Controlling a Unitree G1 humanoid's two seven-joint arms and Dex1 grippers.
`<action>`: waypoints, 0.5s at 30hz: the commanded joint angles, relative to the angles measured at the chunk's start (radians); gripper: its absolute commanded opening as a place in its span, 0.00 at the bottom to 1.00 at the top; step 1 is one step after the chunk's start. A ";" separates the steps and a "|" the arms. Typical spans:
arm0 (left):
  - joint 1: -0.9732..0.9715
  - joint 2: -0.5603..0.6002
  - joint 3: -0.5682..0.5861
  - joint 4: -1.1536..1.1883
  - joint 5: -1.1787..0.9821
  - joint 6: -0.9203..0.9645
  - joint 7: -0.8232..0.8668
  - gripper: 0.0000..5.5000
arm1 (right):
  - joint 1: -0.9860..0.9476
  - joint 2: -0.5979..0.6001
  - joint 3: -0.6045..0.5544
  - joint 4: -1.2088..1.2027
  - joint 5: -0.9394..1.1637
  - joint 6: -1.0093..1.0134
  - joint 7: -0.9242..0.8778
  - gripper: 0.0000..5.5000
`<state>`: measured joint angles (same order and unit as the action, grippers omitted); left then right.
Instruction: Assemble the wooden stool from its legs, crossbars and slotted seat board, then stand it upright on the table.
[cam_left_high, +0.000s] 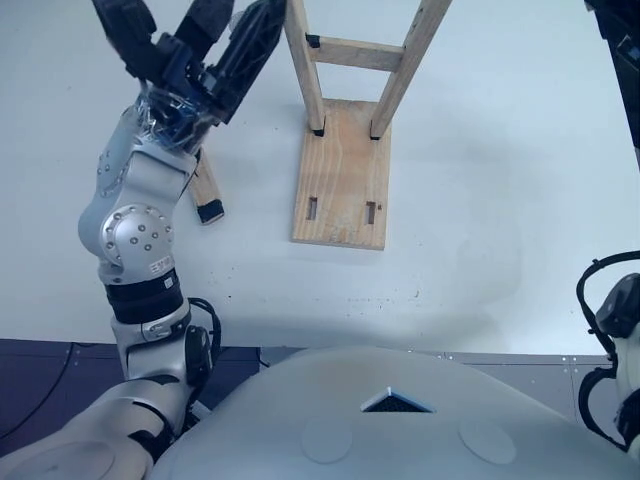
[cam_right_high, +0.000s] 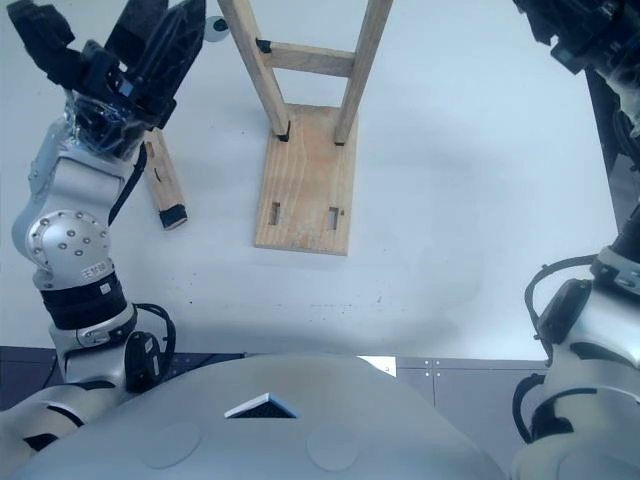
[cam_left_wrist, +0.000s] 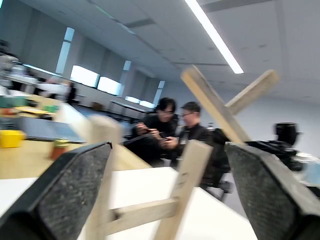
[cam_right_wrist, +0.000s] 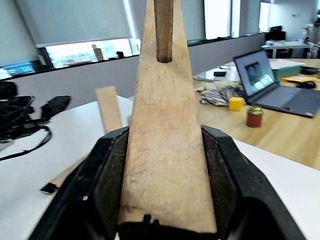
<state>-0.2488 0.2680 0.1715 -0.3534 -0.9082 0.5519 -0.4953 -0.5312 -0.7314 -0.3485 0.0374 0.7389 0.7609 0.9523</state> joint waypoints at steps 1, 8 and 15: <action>-0.097 -0.035 -0.031 0.043 -0.036 0.034 0.011 0.76 | -0.043 -0.022 0.005 -0.088 0.060 0.059 -0.008 0.37; -0.155 -0.116 -0.052 0.091 -0.136 0.082 0.012 0.76 | -0.056 0.005 -0.021 -0.193 0.207 0.182 -0.061 0.37; -0.175 -0.148 -0.081 0.099 -0.294 0.184 -0.043 0.76 | -0.004 0.032 0.009 -0.259 0.332 0.253 -0.079 0.37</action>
<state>-0.3982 0.1239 0.1144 -0.2563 -1.1913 0.7130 -0.5298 -0.5528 -0.7138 -0.3509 -0.1946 1.0412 0.9960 0.8690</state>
